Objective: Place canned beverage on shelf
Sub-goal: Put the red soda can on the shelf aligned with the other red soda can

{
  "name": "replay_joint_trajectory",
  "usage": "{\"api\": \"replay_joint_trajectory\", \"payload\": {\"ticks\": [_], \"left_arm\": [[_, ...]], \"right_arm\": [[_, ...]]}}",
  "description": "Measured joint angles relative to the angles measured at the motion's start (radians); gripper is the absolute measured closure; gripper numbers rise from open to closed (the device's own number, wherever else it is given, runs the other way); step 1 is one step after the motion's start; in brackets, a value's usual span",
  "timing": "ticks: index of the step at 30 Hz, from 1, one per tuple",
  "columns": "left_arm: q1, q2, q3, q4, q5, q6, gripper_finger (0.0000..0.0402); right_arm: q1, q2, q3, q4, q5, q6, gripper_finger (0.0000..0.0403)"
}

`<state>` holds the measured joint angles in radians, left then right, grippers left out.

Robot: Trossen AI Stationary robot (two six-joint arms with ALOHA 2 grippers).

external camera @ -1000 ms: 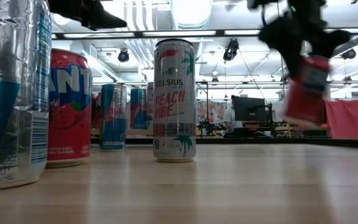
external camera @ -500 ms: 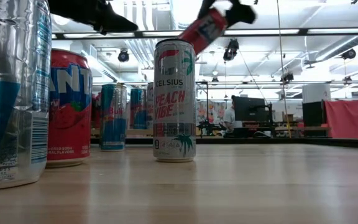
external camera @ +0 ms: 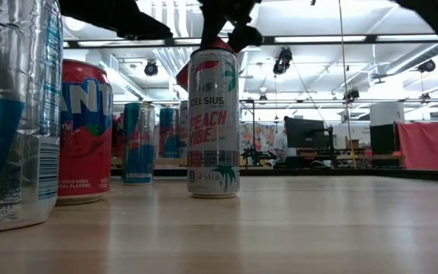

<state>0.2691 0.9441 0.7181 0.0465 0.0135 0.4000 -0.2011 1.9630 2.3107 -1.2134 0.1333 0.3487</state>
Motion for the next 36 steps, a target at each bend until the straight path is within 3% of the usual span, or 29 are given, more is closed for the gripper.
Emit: {"api": "replay_joint_trajectory", "payload": {"ticks": [3, 6, 13, 23, 30, 33, 36], "left_arm": [[0.0, 0.036, 0.001, 0.018, -0.046, -0.015, 0.0021], [0.0, 0.079, 0.009, 0.018, -0.055, -0.037, 0.0006], [0.0, 0.17, 0.041, 0.032, -0.068, -0.054, 0.003], [0.001, 0.324, 0.054, 0.178, -0.207, -0.051, 0.0032], [0.001, 0.383, 0.054, 0.243, -0.215, -0.071, 0.0035], [0.001, 0.384, 0.054, 0.257, -0.216, -0.086, 0.0052], [0.0, 0.379, 0.054, 0.249, -0.216, -0.09, 0.0097]], "right_arm": [[-0.003, 0.034, 0.045, 0.009, -0.002, -0.01, 0.011], [-0.013, 0.029, 0.032, 0.01, -0.024, -0.009, 0.011], [-0.025, 0.018, 0.039, 0.0, -0.017, -0.011, 0.011], [-0.024, 0.014, 0.039, -0.003, -0.029, -0.024, 0.011], [-0.024, 0.014, 0.039, -0.002, -0.029, -0.022, 0.011], [-0.024, 0.014, 0.039, -0.003, -0.03, -0.023, 0.011], [-0.024, 0.014, 0.039, -0.001, -0.035, -0.032, 0.0108]]}}
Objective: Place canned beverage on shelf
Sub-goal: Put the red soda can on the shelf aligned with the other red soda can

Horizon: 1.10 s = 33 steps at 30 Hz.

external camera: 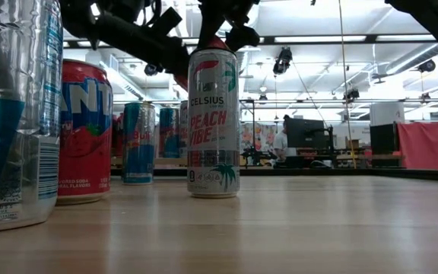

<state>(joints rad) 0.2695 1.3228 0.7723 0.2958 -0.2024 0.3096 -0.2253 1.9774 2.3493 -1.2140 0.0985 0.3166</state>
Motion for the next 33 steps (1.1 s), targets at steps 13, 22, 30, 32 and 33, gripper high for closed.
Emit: {"api": "replay_joint_trajectory", "payload": {"ticks": [13, 22, 30, 32, 33], "left_arm": [[0.01, -0.125, -0.006, -0.13, 0.001, 0.019, 0.0115], [0.016, -0.419, -0.1, -0.138, 0.114, 0.029, 0.0115], [0.016, -0.669, -0.223, -0.033, 0.284, 0.04, 0.0115], [0.016, -0.712, -0.241, -0.027, 0.301, 0.042, 0.0115], [0.016, -0.73, -0.248, -0.03, 0.303, 0.043, 0.0115]], "right_arm": [[0.007, -0.067, 0.0, 0.067, 0.009, -0.08, 0.0032], [0.047, -0.18, 0.001, 0.213, -0.004, -0.339, 0.003], [0.069, -0.149, -0.021, 0.4, -0.121, -0.503, 0.0029], [0.075, -0.124, -0.04, 0.453, -0.126, -0.551, 0.0029], [0.077, -0.113, -0.052, 0.493, -0.129, -0.568, 0.0029]]}}
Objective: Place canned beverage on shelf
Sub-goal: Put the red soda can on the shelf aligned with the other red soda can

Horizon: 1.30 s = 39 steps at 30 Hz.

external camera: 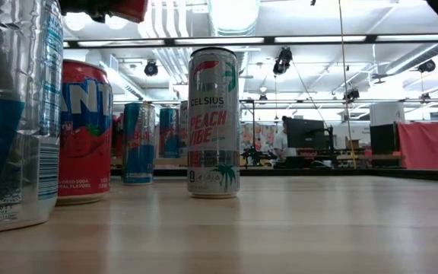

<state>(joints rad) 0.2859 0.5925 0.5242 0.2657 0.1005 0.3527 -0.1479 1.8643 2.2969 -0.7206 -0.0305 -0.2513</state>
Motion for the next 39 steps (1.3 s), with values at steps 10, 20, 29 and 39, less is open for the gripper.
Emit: {"api": "replay_joint_trajectory", "payload": {"ticks": [10, 20, 29, 39], "left_arm": [[0.0, -0.099, -0.044, -0.002, -0.005, 0.009, 0.0115], [0.0, -0.124, -0.05, -0.006, -0.012, -0.001, 0.0115], [0.0, -0.122, -0.05, -0.001, -0.016, -0.003, 0.0115], [0.0, -0.04, -0.05, 0.114, -0.039, -0.062, 0.0115]], "right_arm": [[0.024, 0.052, -0.127, 0.308, -0.072, -0.114, 0.0029], [0.036, 0.082, -0.259, 0.667, -0.16, -0.141, 0.0029], [0.045, 0.085, -0.31, 0.87, -0.182, -0.153, 0.0029], [0.044, 0.083, -0.319, 0.903, -0.167, -0.16, 0.0029]]}}
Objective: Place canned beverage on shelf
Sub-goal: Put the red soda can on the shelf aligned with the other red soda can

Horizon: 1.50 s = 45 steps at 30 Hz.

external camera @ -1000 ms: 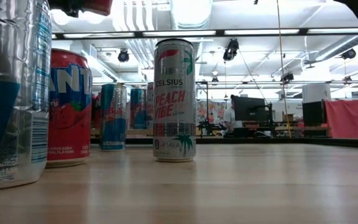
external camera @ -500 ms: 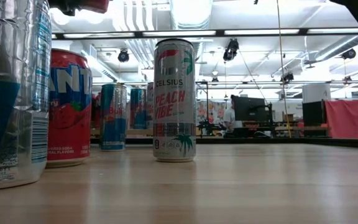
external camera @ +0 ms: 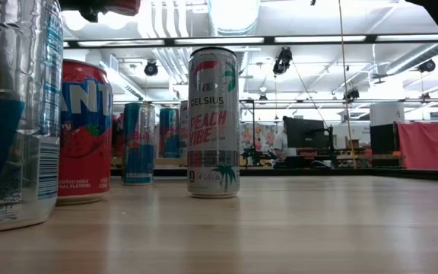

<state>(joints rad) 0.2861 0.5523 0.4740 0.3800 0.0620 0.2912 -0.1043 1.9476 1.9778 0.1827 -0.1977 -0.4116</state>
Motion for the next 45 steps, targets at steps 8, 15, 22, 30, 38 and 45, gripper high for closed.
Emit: {"api": "replay_joint_trajectory", "payload": {"ticks": [8, 15, 22, 30, 38, 45], "left_arm": [[0.0, 0.067, 0.0, 0.075, 0.003, -0.046, 0.0115], [0.0, 0.117, 0.0, 0.11, 0.0, -0.05, 0.0115], [0.0, 0.115, 0.0, 0.112, 0.001, -0.061, 0.0115], [0.0, 0.101, 0.001, 0.104, -0.125, -0.053, 0.0016], [0.0, 0.006, 0.002, -0.022, -0.283, 0.023, 0.0061], [0.0, -0.118, 0.002, -0.147, -0.388, 0.068, 0.0077]], "right_arm": [[-0.005, 0.0, -0.002, -0.017, 0.046, -0.004, 0.0029], [-0.007, 0.001, -0.002, -0.029, 0.085, 0.003, 0.0054], [-0.012, 0.001, -0.002, -0.028, 0.091, 0.045, 0.0114], [-0.018, -0.001, -0.003, -0.033, 0.2, 0.126, 0.0114], [-0.044, -0.007, 0.004, -0.035, 0.333, 0.198, 0.0114], [-0.111, -0.01, -0.028, -0.049, 0.335, 0.341, 0.0114]]}}
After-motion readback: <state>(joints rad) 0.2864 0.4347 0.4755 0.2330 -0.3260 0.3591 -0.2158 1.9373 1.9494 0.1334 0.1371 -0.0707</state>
